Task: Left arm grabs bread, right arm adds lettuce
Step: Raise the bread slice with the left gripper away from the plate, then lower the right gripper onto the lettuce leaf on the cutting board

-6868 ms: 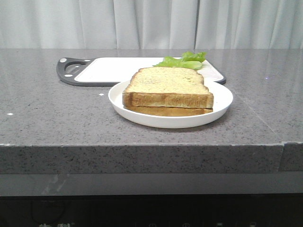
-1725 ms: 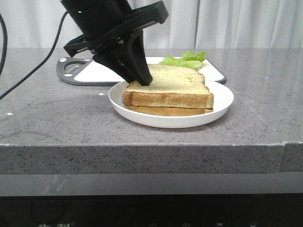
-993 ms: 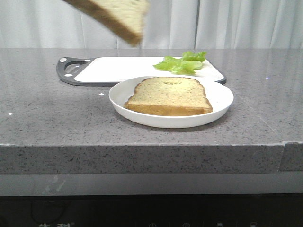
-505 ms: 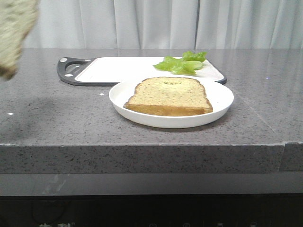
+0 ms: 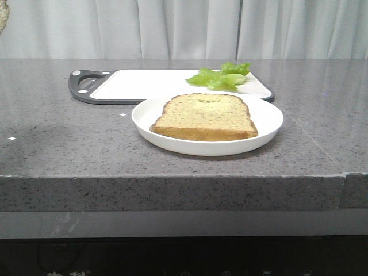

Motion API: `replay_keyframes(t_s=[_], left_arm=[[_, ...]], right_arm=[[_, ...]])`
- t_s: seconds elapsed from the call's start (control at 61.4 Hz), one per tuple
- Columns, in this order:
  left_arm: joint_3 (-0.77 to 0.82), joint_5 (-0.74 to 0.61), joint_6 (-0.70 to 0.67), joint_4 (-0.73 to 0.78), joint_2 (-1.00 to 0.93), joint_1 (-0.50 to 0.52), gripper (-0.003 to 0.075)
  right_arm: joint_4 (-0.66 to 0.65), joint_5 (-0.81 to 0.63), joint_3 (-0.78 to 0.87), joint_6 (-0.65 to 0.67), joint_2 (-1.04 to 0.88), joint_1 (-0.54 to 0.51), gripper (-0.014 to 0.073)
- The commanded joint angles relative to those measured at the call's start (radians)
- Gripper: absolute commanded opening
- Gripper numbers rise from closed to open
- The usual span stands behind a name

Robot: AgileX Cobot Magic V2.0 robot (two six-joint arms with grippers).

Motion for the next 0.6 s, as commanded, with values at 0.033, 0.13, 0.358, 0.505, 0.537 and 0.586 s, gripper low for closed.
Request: replay_keyframes(t_s=[0.033, 0.13, 0.358, 0.505, 0.537, 0.586], left_arm=[[-0.029, -0.083, -0.011, 0.006, 0.000, 0.002, -0.0020], [-0.029, -0.083, -0.011, 0.006, 0.000, 0.002, -0.0020], [-0.029, -0.083, -0.011, 0.004, 0.000, 0.002, -0.0020], [-0.029, -0.083, -0.011, 0.004, 0.000, 0.002, -0.0020], [-0.029, -0.083, -0.011, 0.004, 0.000, 0.002, -0.0020], [-0.029, -0.083, -0.011, 0.004, 0.000, 0.002, -0.0020]], right_arm=[[0.143, -0.050, -0.120, -0.136, 0.141, 0.001, 0.0416], [0.247, -0.049, -0.194, -0.231, 0.251, 0.004, 0.0416], [0.379, -0.030, -0.393, -0.389, 0.529, 0.058, 0.0416], [0.377, -0.031, -0.534, -0.411, 0.709, 0.089, 0.0416], [0.377, -0.027, -0.559, -0.414, 0.740, 0.090, 0.0416], [0.377, -0.018, -0.605, -0.416, 0.793, 0.090, 0.0416]])
